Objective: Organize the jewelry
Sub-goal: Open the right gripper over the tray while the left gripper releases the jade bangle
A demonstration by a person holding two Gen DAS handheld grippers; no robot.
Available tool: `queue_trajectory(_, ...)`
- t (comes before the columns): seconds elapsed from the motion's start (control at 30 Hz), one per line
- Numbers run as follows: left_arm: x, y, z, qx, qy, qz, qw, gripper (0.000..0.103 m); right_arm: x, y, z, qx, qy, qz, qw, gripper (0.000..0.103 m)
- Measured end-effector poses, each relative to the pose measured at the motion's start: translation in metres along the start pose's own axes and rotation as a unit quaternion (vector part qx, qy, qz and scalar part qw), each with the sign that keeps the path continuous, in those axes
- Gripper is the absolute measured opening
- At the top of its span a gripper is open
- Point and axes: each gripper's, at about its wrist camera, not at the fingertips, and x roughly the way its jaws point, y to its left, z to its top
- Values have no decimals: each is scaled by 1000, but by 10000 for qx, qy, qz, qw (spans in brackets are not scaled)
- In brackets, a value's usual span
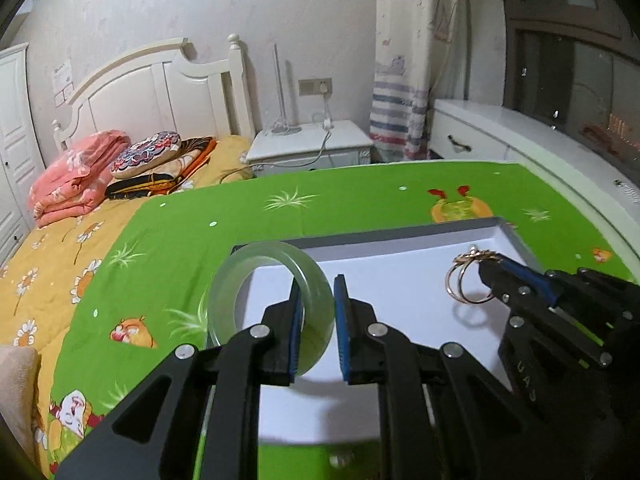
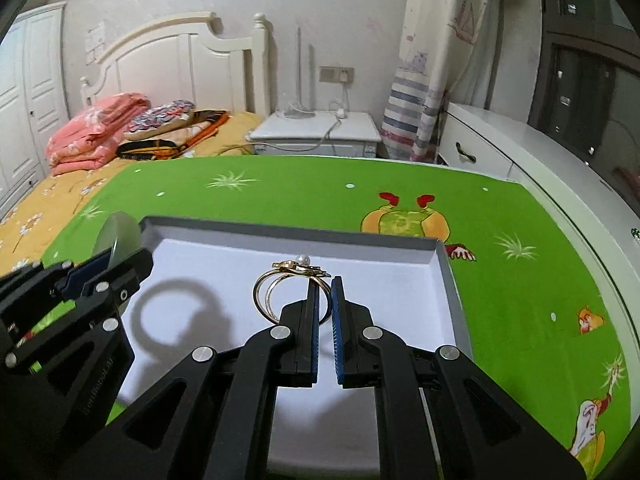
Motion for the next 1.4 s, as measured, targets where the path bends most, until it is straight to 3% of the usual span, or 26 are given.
queue_trajectory(0.33, 44, 6, 7, -107, 575, 82, 9983, 17, 22, -6, 9, 317, 378, -10, 9988, 9)
queue_trajectory(0.5, 47, 1, 8, 42, 584, 207, 9981, 19, 17, -9, 10, 324, 357, -13, 9988, 22)
queue_trajectory(0.57, 45, -1, 9, 65, 565, 241, 9981, 38, 10, -13, 10, 377, 352, 109, 9986, 38)
queue_trajectory(0.63, 36, 1, 9, 18, 394, 343, 9986, 71, -2, -18, 7, 395, 256, 232, 9986, 47)
queue_trajectory(0.8, 6, 13, 6, -139, 96, 287, 9994, 84, -40, -31, -15, 264, 40, 563, 9981, 60)
queue_trajectory(1.0, -54, 30, -29, -286, -293, -24, 9992, 96, -81, -42, -61, -1, -176, 582, 9982, 61)
queue_trajectory(1.2, -100, 33, -86, -66, -526, 38, 9986, 96, -104, -49, -104, -140, -107, 536, 9984, 61)
queue_trajectory(1.4, -119, 41, -128, 6, -643, 225, 9977, 97, -105, -43, -126, -436, 57, 569, 9974, 61)
